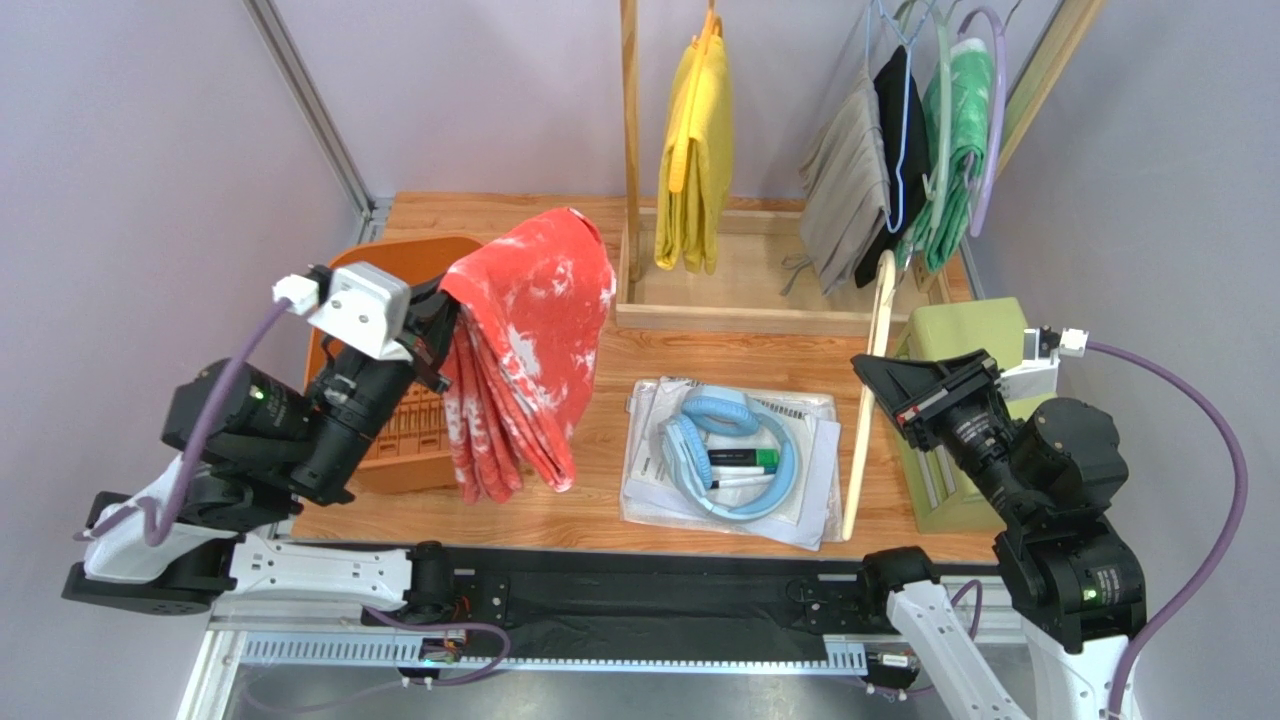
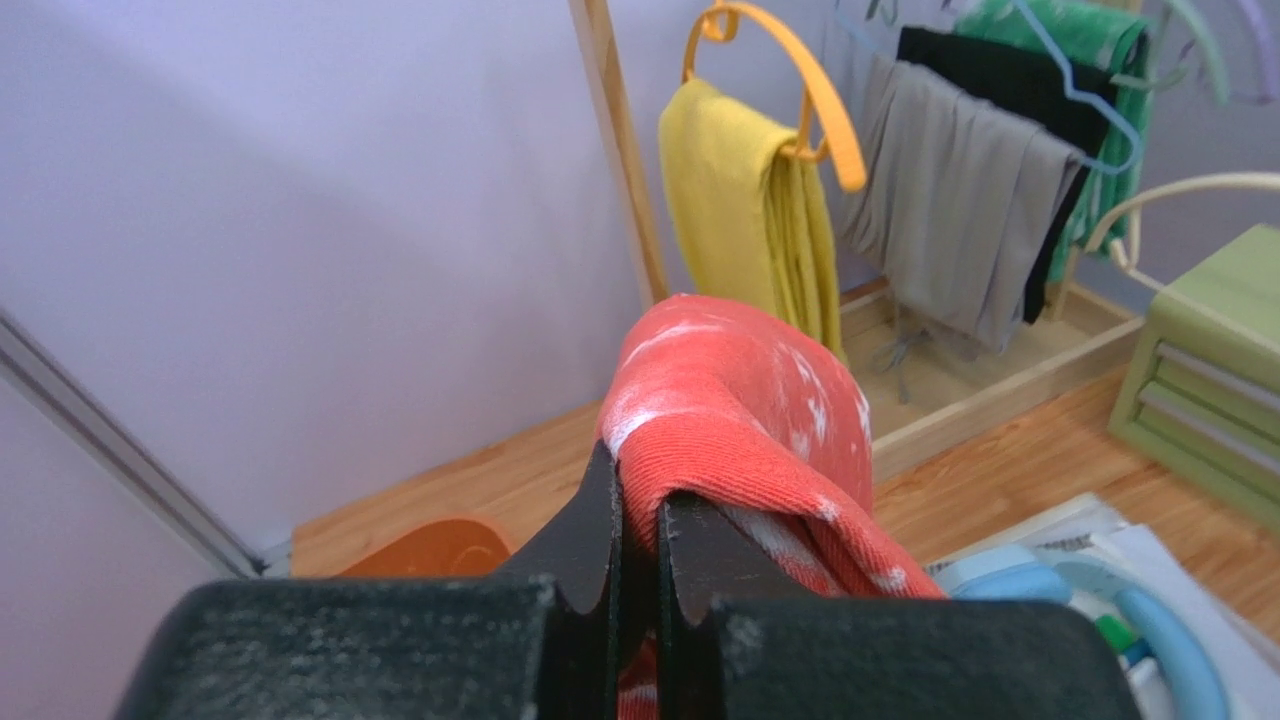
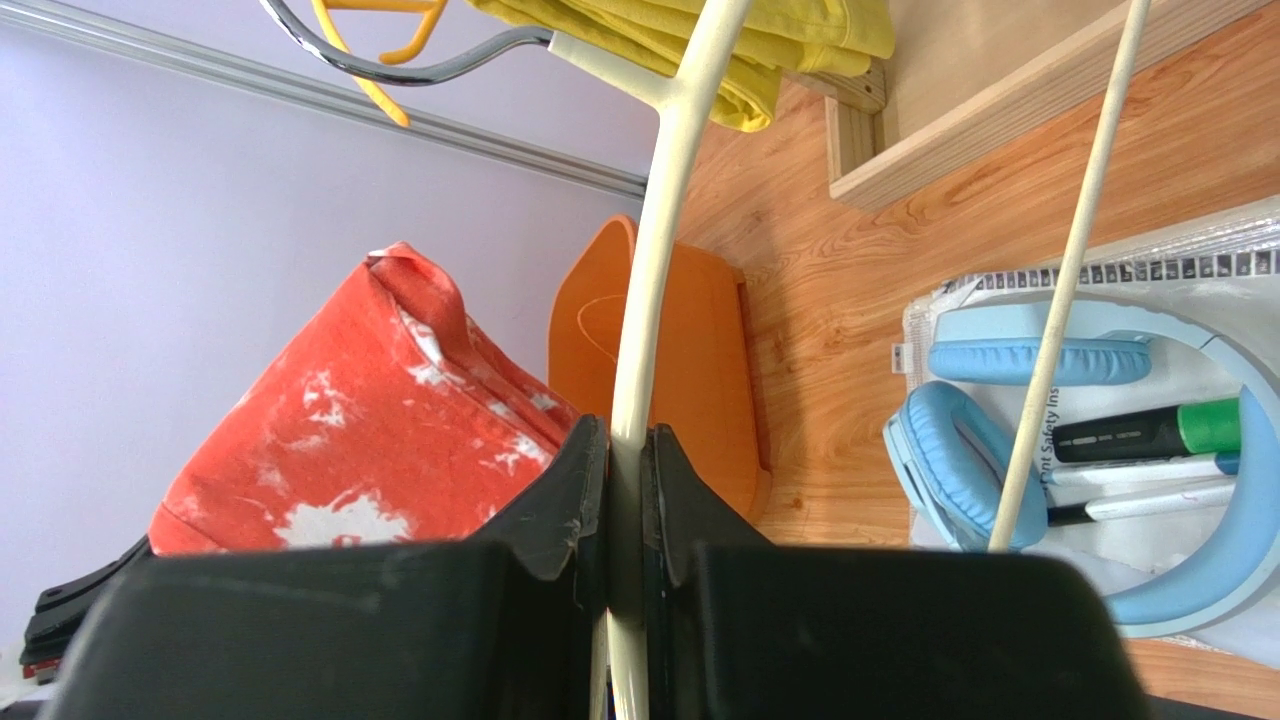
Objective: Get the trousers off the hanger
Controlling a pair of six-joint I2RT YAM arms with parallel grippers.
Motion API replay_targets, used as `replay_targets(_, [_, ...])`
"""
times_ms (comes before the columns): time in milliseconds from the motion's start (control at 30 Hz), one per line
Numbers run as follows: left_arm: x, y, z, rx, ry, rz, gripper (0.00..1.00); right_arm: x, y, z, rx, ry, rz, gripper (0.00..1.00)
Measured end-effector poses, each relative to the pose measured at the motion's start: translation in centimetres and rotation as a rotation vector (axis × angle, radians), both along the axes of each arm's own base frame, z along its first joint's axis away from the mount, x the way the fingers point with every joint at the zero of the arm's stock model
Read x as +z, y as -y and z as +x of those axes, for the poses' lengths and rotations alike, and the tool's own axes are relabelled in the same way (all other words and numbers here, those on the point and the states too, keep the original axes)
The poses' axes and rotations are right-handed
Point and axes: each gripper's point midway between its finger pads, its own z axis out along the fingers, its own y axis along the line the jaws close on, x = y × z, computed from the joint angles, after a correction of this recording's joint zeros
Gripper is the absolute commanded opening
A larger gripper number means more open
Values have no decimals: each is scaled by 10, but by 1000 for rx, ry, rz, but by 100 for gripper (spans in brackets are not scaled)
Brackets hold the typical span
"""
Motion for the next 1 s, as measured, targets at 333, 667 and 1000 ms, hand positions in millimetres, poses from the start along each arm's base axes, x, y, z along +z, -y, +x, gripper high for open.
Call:
replay_targets(333, [-43,-15,43,214,-46,101,0,-5,0,6,8,-3,-45,0])
replay_targets(667, [-15,-32,110,368,-131,121,0,-5,-1,6,21,10,-71,0])
replay_targets(1000, [1,-104,113,629,-161,90,0,-1,-8,7,66,31,-73,0])
